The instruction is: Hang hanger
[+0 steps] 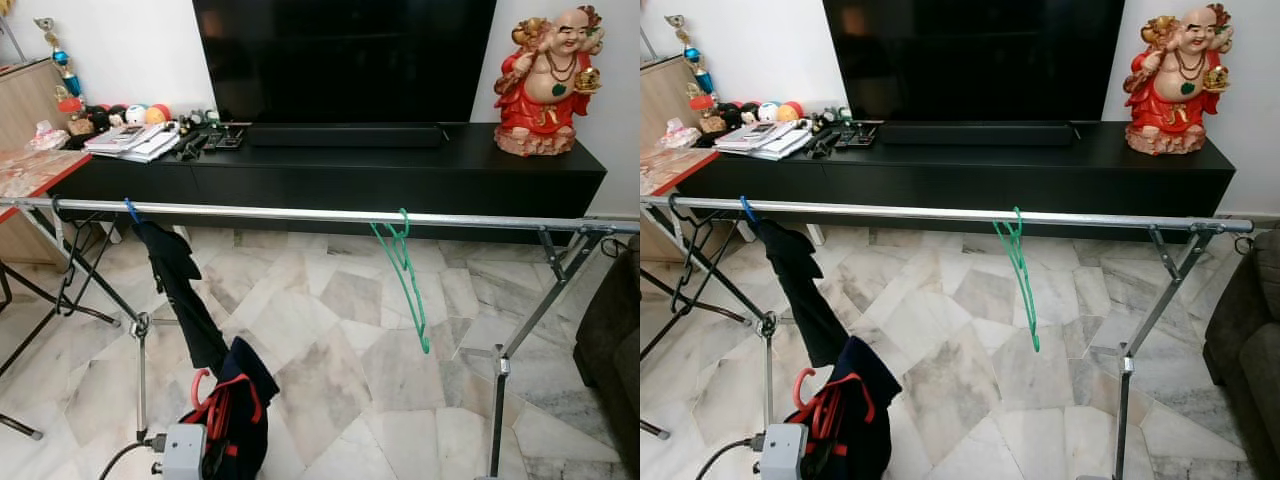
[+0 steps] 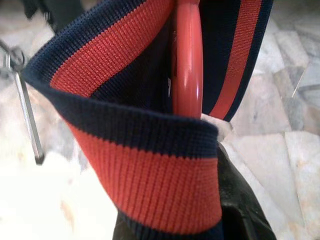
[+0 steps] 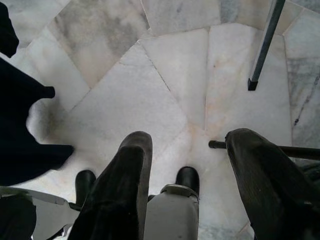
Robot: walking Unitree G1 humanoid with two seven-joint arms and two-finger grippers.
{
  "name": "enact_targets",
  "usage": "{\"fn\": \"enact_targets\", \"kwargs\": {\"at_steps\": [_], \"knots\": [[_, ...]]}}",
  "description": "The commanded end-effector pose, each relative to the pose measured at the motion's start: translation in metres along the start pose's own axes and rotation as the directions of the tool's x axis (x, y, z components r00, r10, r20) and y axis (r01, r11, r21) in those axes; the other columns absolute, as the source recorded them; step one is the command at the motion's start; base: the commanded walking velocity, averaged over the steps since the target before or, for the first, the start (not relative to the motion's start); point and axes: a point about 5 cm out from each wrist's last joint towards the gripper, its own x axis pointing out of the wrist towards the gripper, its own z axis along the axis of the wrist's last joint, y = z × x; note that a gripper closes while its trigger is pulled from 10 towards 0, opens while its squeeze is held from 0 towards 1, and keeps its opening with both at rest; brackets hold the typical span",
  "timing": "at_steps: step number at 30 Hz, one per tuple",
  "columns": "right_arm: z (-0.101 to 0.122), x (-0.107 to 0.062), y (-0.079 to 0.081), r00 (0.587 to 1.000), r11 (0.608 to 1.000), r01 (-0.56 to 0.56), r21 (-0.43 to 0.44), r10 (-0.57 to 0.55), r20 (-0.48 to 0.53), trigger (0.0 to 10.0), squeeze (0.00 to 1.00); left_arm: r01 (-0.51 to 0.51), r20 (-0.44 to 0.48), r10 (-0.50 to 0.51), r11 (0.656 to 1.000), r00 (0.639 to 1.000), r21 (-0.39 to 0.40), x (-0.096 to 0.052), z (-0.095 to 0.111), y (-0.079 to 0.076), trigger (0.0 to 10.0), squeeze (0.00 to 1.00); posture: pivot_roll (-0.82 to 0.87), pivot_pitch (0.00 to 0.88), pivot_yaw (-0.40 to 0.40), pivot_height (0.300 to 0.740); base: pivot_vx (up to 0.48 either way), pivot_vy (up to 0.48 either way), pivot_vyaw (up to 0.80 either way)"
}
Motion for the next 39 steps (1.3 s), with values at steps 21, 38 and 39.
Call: {"fn": "enact_targets", "kwargs": {"at_steps": [21, 38, 39], "knots": [[-0.003, -0.001, 0.001, 0.999, 0.999, -0.029, -0.029, 0.028, -0.022, 10.0, 0.00, -0.003, 0.081, 0.004, 1.000, 0.997, -0.008, -0.003, 0.026, -0.006, 10.0, 0.00, 0.02, 0.012, 0.071, 0.740, 0.397, 0.000, 0.00], [-0.005, -0.003, -0.011, 0.999, 0.998, -0.031, -0.053, 0.029, -0.041, 10.0, 0.00, 0.056, 0.113, -0.062, 0.997, 0.992, 0.055, -0.007, 0.040, -0.019, 10.0, 0.00, 0.02, 0.000, 0.064, 0.740, 0.143, 0.000, 0.00], [-0.005, -0.003, -0.011, 0.999, 0.998, -0.031, -0.053, 0.029, -0.041, 10.0, 0.00, 0.056, 0.113, -0.062, 0.997, 0.992, 0.055, -0.007, 0.040, -0.019, 10.0, 0.00, 0.02, 0.000, 0.064, 0.740, 0.000, 0.000, 0.00]]}}
